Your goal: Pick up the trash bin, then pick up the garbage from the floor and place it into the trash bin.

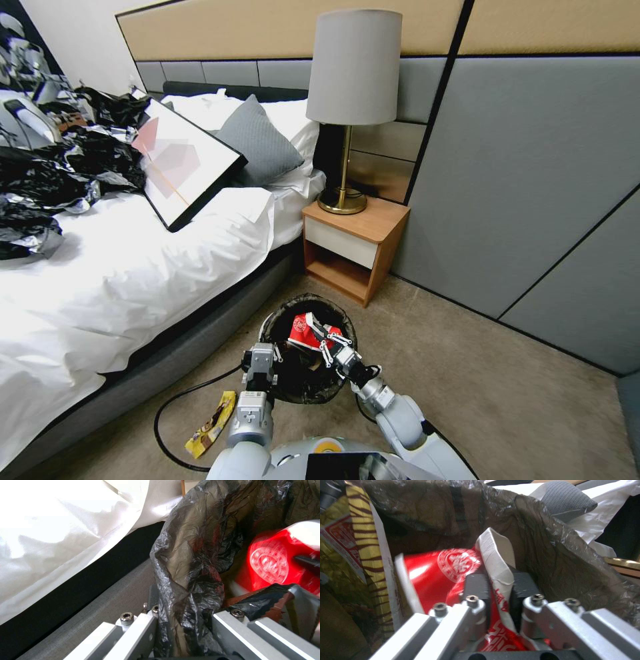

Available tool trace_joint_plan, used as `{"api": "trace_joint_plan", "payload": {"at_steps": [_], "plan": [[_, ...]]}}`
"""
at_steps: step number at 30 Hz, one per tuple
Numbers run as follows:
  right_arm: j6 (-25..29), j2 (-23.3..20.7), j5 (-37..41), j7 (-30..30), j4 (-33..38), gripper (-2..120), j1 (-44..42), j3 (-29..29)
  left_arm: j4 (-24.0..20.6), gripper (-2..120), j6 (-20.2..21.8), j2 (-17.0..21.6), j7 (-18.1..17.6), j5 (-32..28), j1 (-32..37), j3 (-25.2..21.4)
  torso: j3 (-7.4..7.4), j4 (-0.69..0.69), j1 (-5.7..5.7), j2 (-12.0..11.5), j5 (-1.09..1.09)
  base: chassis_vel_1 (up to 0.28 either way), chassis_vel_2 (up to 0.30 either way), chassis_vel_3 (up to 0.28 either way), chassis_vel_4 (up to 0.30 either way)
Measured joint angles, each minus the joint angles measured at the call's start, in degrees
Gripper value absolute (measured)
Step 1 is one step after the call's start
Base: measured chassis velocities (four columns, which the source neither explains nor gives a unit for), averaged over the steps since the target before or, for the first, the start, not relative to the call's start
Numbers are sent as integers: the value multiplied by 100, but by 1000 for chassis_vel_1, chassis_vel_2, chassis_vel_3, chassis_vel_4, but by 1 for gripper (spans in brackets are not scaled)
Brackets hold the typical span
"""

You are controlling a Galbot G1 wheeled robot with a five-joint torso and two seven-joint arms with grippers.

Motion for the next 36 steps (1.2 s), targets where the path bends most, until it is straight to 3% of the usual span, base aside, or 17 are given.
{"api": "trace_joint_plan", "payload": {"at_steps": [1, 4, 5, 7, 14, 16, 18, 21, 32, 36], "plan": [[-12, 0, -9, 8, -1, 28, 2, -15, 0, 0, 0, 4, 0, 0, 0, 4, 0, 0, 0, 0, 0, 0, 0, 0, 0], [-25, -1, -19, 9, -2, 33, 3, -35, 0, 0, 1, 7, -1, 0, 1, 4, 0, 0, 0, 0, 0, 0, 0, 0, 0], [-34, 2, -44, 9, -2, 43, 5, -63, 0, 0, 1, 10, -1, 0, 2, 8, 0, 0, 0, 0, 0, 0, 0, 0, 0], [-36, 10, -53, 9, -2, 45, 0, -79, 0, 0, 1, 10, -1, 0, 3, 11, 0, 0, 0, 0, 0, 0, 0, 0, 0], [-49, -1, -128, 50, 27, 76, -59, -116, 1, 0, 1, 21, -1, 9, 3, 38, 0, 0, 0, 0, 0, 0, 0, 0, 0], [-50, -8, -133, 55, 31, 78, -66, -117, 1, 0, 1, 22, -1, 12, 3, 42, 0, 0, 0, 0, 0, 0, 0, 0, 0], [-53, -15, -156, 67, 34, 91, -78, -132, 1, 0, 1, 23, -1, 20, 3, 53, 0, 0, 0, 0, 0, 0, 0, 0, 0], [-54, -5, -181, 68, 34, 98, -79, -156, 0, 0, 1, 23, -1, 23, 4, 60, 0, 0, 0, 0, 0, 0, 0, 0, 0], [-62, -43, -346, 69, 105, 100, -126, -151, -11, 0, 0, 19, 0, 33, 2, 49, 0, 0, 0, 0, 0, 0, 0, 0, 0], [-186, -197, -729, 110, 198, 100, -200, -56, -30, 0, 0, 19, 0, 38, 1, 40, 0, 0, 0, 0, 0, 0, 0, 0, 0]]}}
